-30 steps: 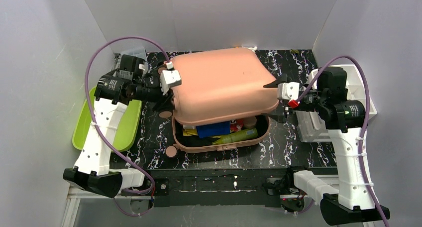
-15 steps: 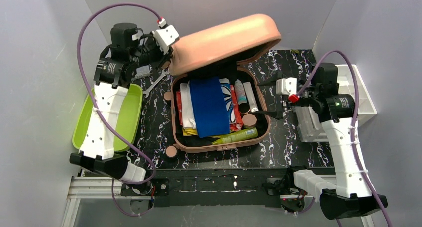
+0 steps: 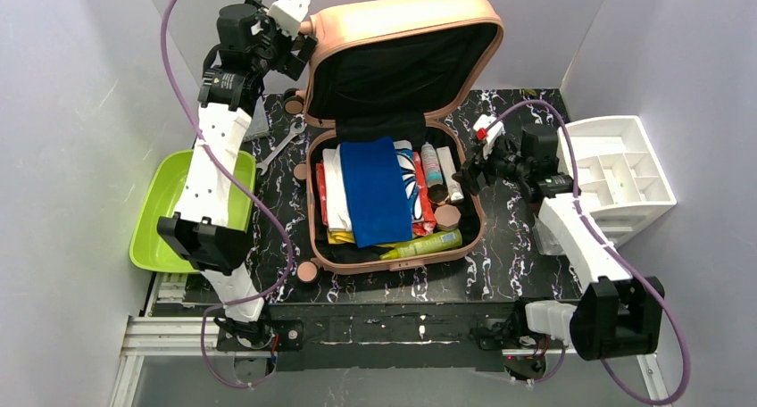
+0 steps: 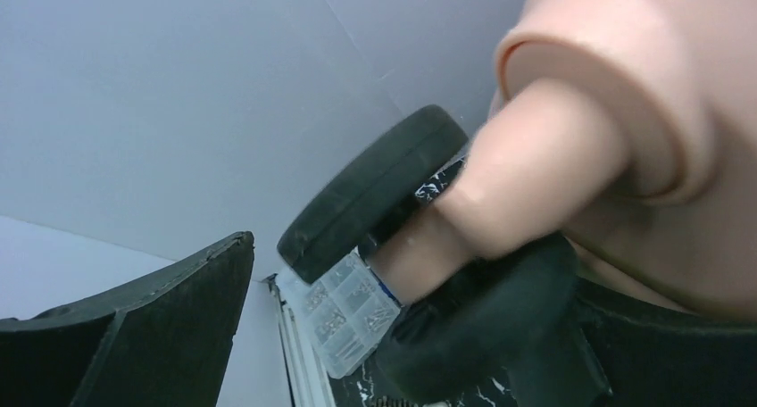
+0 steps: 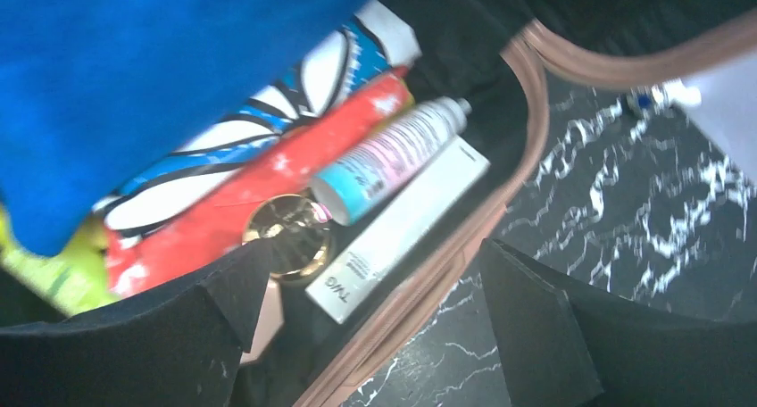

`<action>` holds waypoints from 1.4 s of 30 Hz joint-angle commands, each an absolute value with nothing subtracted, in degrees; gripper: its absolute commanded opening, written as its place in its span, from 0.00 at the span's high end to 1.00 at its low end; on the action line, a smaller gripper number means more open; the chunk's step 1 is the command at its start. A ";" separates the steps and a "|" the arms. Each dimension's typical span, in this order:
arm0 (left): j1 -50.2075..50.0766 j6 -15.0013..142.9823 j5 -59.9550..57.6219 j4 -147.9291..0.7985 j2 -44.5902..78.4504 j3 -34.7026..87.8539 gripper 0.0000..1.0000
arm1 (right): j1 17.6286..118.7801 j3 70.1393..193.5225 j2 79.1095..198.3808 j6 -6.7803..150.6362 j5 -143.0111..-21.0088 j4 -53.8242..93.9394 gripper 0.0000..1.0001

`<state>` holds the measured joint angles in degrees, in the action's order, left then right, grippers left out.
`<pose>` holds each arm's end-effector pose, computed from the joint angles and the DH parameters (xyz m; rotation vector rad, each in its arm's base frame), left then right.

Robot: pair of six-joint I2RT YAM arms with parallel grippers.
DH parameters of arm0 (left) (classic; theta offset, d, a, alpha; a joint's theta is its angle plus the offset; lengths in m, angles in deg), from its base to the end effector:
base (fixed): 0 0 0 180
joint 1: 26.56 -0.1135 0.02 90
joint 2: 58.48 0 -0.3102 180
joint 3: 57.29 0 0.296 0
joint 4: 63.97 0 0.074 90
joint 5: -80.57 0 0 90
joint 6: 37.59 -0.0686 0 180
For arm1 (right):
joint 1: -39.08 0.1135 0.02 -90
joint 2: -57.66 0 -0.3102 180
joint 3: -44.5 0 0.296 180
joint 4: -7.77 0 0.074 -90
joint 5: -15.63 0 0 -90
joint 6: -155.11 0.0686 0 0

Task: Open, take out, and arrange the luggage
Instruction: Open the luggage at the center of the board.

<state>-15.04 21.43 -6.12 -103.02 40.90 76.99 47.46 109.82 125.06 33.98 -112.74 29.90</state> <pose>0.4455 -0.0948 0.5786 0.6381 1.5187 0.2120 0.3036 0.0878 0.3367 -1.0289 1.6189 0.3996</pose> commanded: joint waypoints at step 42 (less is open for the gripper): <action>-24.46 36.44 -4.66 -105.32 38.98 66.74 0.02 | 48.75 112.91 144.03 44.55 -93.75 20.97 0.12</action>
